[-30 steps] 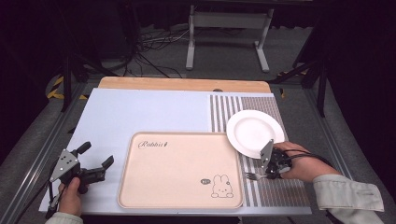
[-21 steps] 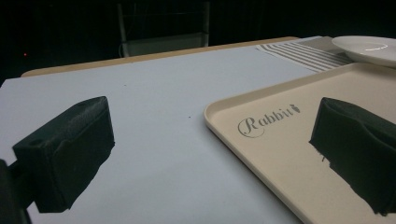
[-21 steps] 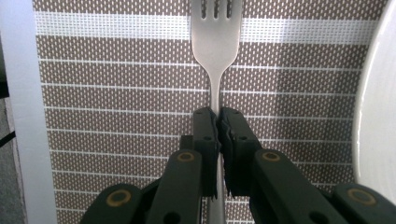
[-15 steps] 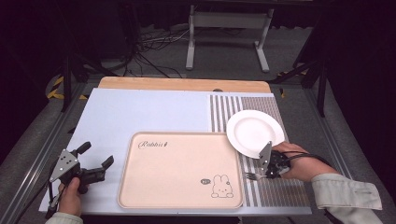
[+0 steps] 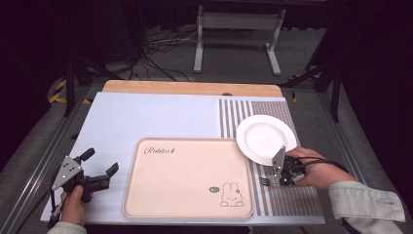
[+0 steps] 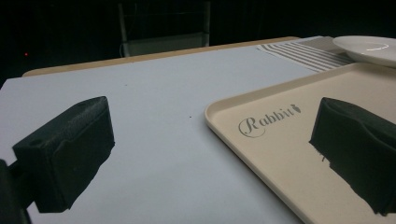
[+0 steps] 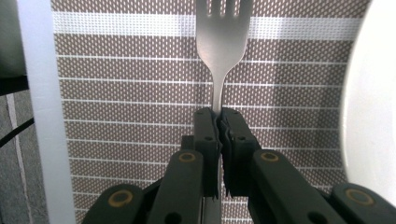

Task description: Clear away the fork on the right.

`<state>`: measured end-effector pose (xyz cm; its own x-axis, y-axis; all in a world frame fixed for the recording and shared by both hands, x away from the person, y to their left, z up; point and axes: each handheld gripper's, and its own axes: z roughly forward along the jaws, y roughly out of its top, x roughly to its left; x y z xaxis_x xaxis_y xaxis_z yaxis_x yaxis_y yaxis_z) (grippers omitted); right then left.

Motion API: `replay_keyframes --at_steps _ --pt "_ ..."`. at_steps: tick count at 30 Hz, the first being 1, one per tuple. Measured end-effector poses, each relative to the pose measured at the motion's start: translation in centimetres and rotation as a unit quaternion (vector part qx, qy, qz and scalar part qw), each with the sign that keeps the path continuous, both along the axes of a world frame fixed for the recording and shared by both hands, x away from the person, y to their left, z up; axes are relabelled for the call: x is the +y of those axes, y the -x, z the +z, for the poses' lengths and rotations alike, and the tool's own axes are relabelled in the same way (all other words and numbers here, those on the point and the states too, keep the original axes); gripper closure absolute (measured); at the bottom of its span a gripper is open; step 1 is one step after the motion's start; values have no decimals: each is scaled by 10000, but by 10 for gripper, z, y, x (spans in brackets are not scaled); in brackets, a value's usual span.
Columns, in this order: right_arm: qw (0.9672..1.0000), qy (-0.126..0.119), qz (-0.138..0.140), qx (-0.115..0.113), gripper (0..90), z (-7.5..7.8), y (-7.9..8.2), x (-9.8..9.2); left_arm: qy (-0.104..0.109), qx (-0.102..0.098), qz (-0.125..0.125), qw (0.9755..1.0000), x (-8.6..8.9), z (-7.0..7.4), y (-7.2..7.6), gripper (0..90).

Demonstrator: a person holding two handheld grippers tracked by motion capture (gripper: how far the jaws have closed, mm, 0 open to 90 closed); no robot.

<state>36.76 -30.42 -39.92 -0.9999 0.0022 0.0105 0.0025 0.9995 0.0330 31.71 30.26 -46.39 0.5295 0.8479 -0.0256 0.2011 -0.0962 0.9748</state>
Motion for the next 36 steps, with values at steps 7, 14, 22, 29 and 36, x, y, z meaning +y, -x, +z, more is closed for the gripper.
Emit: replay_keyframes --at_steps 7,14,22,29,36 --pt "9999 -89 -37 -74 862 11 1 1 25 -15 9 10000 0 0 0 3" --pt "9993 -280 -95 -213 862 24 2 4 19 1 1 10000 0 0 0 3" --pt "9975 -583 -114 -393 862 42 2 11 19 4 4 10000 0 0 0 3" --pt "9958 -793 -100 -456 862 52 2 20 24 1 2 10000 0 0 0 3" --pt "9927 -1086 -68 -527 862 59 2 32 25 -2 -2 10000 0 0 0 3"
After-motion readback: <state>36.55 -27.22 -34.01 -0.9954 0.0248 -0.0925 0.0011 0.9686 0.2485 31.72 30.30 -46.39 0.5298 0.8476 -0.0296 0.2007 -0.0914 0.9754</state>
